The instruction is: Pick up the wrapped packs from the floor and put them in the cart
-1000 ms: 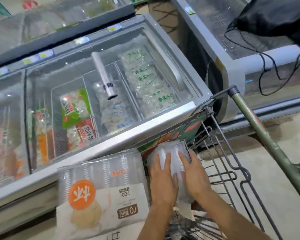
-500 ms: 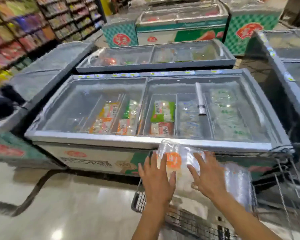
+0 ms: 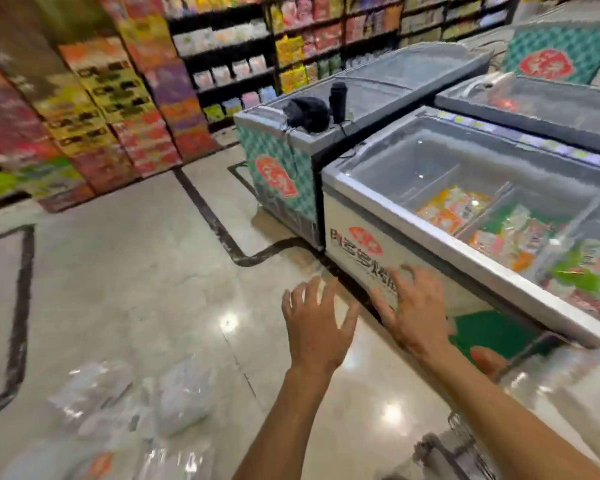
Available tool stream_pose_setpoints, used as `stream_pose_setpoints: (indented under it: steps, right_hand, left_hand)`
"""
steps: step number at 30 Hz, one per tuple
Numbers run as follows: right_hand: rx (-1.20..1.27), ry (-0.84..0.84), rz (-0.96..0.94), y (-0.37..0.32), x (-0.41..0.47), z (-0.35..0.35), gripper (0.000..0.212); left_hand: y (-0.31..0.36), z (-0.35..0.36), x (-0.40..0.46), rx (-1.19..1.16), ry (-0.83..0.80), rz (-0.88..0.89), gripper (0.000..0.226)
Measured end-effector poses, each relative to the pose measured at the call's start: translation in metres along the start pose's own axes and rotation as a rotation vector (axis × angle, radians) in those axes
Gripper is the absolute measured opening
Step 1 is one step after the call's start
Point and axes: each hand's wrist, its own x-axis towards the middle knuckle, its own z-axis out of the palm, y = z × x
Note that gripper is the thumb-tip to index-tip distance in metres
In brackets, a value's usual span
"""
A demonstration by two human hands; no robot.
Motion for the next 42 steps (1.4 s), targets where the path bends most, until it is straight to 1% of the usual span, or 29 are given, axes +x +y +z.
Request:
stream_pose_setpoints:
  steps: [2, 4, 6, 10, 13, 16, 20, 24, 30, 34, 36, 39, 42]
  right_hand:
    - [0.022, -0.034, -0.111, -0.044, 0.019, 0.032, 0.056]
    - [0.053, -0.06, -0.174, -0.076, 0.035, 0.061, 0.055]
    - [0.085, -0.101, -0.255, -0.119, 0.055, 0.1, 0.056]
    - [0.199, -0.242, -0.375, -0.2, 0.086, 0.176, 0.057]
    - [0.254, -0.351, -0.467, -0.258, 0.103, 0.221, 0.059]
    - [0.27, -0.449, -0.598, -0.314, 0.118, 0.261, 0.055]
    - [0.29, -0.527, -0.743, -0.386, 0.126, 0.311, 0.053]
    - [0.256, -0.605, -0.852, -0.456, 0.125, 0.378, 0.055]
    - [0.199, -0.766, -0.943, -0.539, 0.113, 0.512, 0.058]
    - [0.164, -0.89, -0.97, -0.572, 0.097, 0.606, 0.057]
    - [0.178, -0.962, -0.932, -0.579, 0.086, 0.657, 0.054]
    - [0.159, -1.061, -0.837, -0.576, 0.069, 0.748, 0.056]
    - [0.084, -1.145, -0.871, -0.55, 0.047, 0.855, 0.059]
  left_hand:
    - [-0.049, -0.011, 0.004, 0.009, 0.041, -0.129, 0.056]
    - [-0.087, -0.019, 0.007, 0.035, 0.081, -0.203, 0.057]
    - [-0.138, -0.026, 0.01, 0.083, 0.097, -0.322, 0.057]
    - [-0.232, -0.032, 0.006, 0.183, 0.101, -0.548, 0.057]
    - [-0.286, -0.037, -0.006, 0.203, 0.113, -0.712, 0.058]
    - [-0.333, -0.041, -0.021, 0.213, 0.1, -0.882, 0.06]
    - [-0.392, -0.047, -0.038, 0.242, 0.121, -1.033, 0.056]
    - [-0.469, -0.033, -0.046, 0.208, 0.164, -1.154, 0.055]
    - [-0.599, 0.009, -0.058, 0.16, 0.089, -1.282, 0.056]
    - [-0.669, 0.056, -0.066, 0.104, -0.031, -1.34, 0.061]
    - [-0.694, 0.09, -0.075, 0.061, -0.063, -1.372, 0.056]
    - [-0.739, 0.16, -0.097, 0.02, -0.044, -1.409, 0.052]
    - [-0.785, 0.253, -0.124, -0.033, -0.033, -1.442, 0.055]
